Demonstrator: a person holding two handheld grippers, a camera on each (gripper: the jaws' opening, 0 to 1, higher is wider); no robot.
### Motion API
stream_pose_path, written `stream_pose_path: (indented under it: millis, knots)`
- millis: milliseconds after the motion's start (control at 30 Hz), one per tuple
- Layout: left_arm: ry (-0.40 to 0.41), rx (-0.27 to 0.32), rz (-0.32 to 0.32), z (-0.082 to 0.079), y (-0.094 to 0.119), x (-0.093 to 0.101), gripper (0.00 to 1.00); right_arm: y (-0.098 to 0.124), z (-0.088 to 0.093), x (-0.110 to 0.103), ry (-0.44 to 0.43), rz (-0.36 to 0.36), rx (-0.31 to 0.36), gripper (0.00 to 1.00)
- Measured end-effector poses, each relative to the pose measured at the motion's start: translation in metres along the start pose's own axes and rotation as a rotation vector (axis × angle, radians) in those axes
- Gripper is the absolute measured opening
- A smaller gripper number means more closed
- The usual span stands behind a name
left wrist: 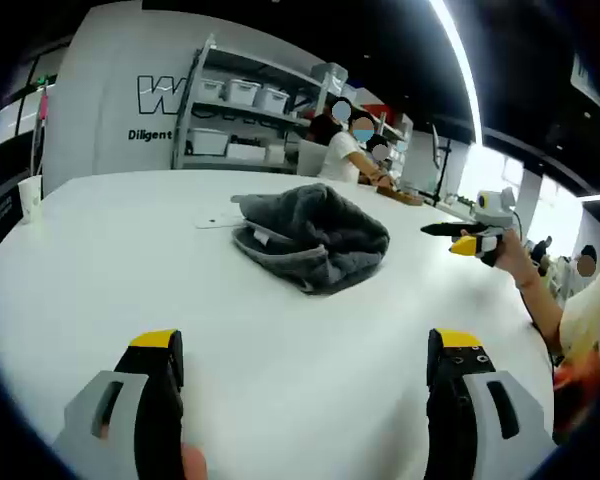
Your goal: Open the folded towel by lifting each exposed corner and separating the folded layers until the towel lies flat within the target outline without major curled edges
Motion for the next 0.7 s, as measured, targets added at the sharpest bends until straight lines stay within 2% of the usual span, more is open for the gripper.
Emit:
stream_pose_path:
  millis: [700]
  knots:
    - [0.002,-0.01,0.002,0.0017,0.0006,0.0015,0.99,0.0007,0.0011,-0.0035,0.017,-0.008,-0.015,1.0]
Point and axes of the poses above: the point that each gripper's makers call its tool centre point, and the gripper's own axes: y roughly backward along the fingers, x roughly to its right, z roughly out of its underside, the point moved 9 cm from there along y, roughly backward along the fingers, and after that the axes turned 12 degrees about z, right-handed, at the moved point
